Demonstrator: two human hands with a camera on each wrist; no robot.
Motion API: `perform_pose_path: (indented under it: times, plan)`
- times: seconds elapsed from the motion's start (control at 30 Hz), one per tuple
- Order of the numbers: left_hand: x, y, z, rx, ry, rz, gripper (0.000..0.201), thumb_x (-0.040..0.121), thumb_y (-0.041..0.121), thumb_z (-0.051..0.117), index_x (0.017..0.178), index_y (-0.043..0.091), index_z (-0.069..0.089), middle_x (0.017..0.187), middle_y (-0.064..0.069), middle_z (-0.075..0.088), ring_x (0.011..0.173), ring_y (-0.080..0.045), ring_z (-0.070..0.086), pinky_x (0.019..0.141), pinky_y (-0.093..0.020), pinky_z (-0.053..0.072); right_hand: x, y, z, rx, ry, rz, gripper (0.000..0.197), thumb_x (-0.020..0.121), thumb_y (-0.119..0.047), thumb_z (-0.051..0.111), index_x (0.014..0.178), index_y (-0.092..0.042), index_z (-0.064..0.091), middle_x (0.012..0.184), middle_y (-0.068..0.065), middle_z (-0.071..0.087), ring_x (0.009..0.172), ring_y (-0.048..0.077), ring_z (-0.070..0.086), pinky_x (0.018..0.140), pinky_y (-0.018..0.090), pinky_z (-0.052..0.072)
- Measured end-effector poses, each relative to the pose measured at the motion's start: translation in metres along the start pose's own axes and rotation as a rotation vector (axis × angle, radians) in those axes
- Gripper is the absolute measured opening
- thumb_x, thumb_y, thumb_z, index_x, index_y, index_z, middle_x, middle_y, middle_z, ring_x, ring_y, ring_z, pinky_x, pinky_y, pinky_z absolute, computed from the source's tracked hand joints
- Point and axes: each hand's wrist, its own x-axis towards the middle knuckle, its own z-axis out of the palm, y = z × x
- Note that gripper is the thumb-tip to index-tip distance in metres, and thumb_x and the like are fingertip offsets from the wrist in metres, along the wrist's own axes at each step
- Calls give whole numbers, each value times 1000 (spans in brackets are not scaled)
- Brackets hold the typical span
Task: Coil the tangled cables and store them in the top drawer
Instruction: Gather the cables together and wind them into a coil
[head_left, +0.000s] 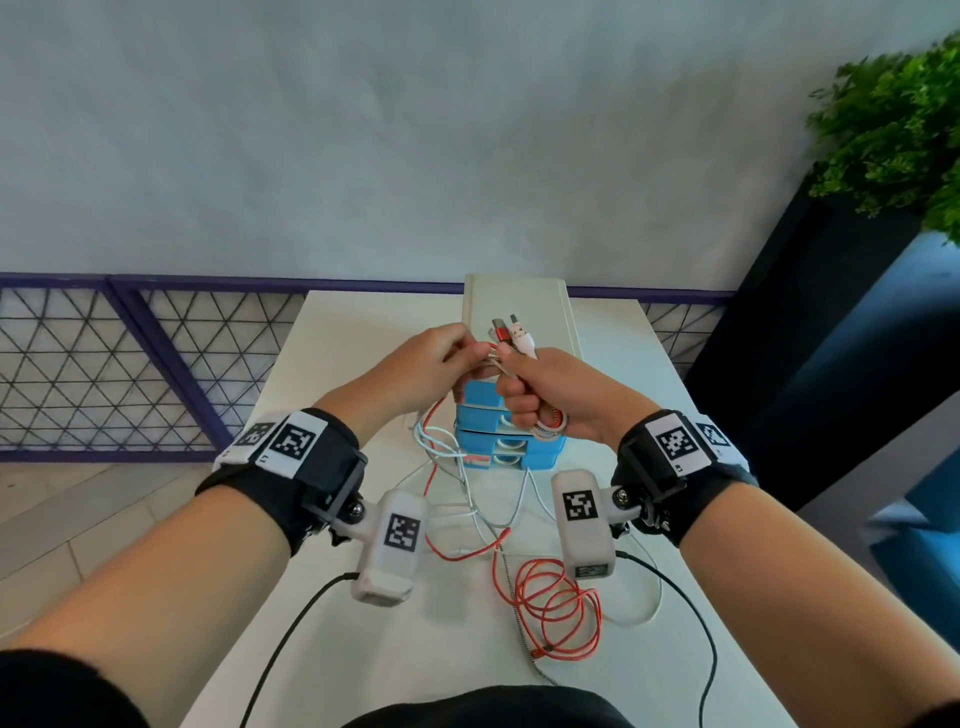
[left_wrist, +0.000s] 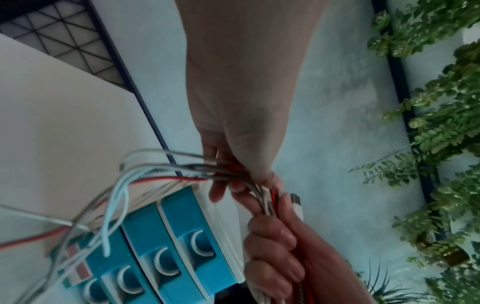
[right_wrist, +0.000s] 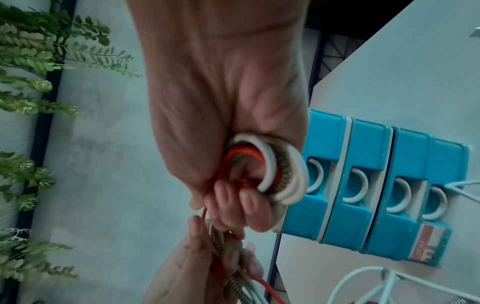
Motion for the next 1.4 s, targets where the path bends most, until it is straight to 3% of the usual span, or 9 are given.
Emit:
perform_pose_path:
  times: [0.07,0.2,0.3,0.4,0.5,0.6,0.87,1.07,1.4]
  plan:
    - [-3,0,1,36,-87,16,9,98,26,44,100,17,47,75,3,62,67,-15,59,61,-25,42,0,2,-3,-31,2,-4,16,102,-24,43,98,-9,46,61,-2,38,47,7,32,44,17,35]
    - [-11,7,7,201,-84,90,41,94,1,38,131,20,37,84,12,50,77,5,56,64,-10,38,2,2,-1,-104,29,-29,17,102,-18,43,99,-5,54,61,0,46,47,9,43,49,21,42]
    - [-13,7,10,354,0,113,27,89,0,39,112,12,45,102,-3,52,93,-22,55,75,-35,46,3,2,3,-153,14,-21,29,103,-22,40,97,-1,58,66,6,63,56,17,65,64,30,58]
    - [-14,8,10,407,48,113,18,87,0,38,94,16,38,94,0,46,80,-23,48,65,-36,42,3,2,6,-69,-66,32,30,104,-26,36,89,-5,52,80,15,73,79,27,73,85,40,56]
    - [-8,8,10,316,113,118,14,90,4,40,86,17,37,83,-2,50,71,-21,48,62,-35,41,4,1,7,-72,-42,-2,27,104,-25,36,86,-9,48,70,9,66,64,22,67,66,31,59]
    - [1,1,8,10,134,15,14,97,24,46,87,15,51,66,0,58,50,-9,49,52,-26,41,8,0,3,-114,24,-67,27,104,-25,36,81,-13,44,59,0,39,44,10,37,45,21,38]
    - [-14,-10,1,-916,-389,-348,53,92,62,25,70,18,45,47,7,25,37,-9,23,39,-20,27,18,-3,-12,-123,113,-134,25,103,-25,37,83,-13,45,60,-2,33,45,8,30,42,19,32]
    - [-16,-10,-4,-869,-441,-413,68,82,78,25,60,14,37,43,2,24,41,-16,22,44,-25,29,19,-4,-9,-251,50,-97,23,103,-26,39,89,-11,49,57,-4,35,45,9,31,44,20,34]
    - [-15,-17,0,-880,-345,-414,44,97,50,33,71,19,51,58,4,26,44,-11,24,48,-22,28,18,1,-12,-131,25,-59,28,103,-27,39,104,-6,56,60,-4,33,46,8,33,46,20,35]
